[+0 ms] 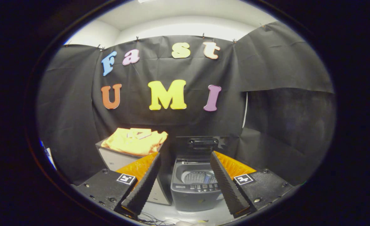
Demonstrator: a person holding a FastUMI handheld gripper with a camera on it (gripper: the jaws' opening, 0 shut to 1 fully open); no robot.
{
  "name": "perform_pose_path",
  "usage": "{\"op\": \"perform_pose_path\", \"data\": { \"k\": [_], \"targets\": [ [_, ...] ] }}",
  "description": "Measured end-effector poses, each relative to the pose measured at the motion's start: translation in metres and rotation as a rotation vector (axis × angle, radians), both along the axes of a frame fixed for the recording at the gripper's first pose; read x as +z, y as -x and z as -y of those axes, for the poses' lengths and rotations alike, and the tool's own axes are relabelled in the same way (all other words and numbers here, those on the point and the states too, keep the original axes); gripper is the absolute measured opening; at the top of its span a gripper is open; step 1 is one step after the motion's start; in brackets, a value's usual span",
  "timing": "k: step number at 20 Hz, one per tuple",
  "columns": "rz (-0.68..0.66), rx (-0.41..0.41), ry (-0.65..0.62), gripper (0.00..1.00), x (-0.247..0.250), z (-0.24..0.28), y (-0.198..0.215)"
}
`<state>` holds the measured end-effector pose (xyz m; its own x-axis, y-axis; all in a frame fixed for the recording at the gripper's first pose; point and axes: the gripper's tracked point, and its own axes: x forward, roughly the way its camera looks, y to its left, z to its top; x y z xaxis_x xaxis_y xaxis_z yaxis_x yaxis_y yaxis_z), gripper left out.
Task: Put the clothes into the washing machine and then close the washing machine lid.
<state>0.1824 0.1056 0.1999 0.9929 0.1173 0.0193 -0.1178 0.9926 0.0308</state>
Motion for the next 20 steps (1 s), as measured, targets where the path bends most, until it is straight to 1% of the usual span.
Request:
{"op": "perform_pose_path", "data": {
  "k": [4,7,9,12,15,18,20],
  "targets": [
    [-0.02,0.041,0.016,0.99,0.037,-0.045,-0.067],
    [-0.024,0.096,0.035,0.99,0.058,-0.094,-0.116],
    [-0.052,0.13,0.043,0.99,0.065,-0.129,-0.147],
    [-0.111,0.182,0.054,0.99,0.065,-0.185,-0.193],
    [-0.174,0.215,0.077,0.99,0.057,-0.232,-0.229],
    [-0.236,0.221,0.118,0.99,0.037,-0.273,-0.253],
    [-0.27,0.208,0.137,0.99,0.023,-0.291,-0.266]
  ]
}}
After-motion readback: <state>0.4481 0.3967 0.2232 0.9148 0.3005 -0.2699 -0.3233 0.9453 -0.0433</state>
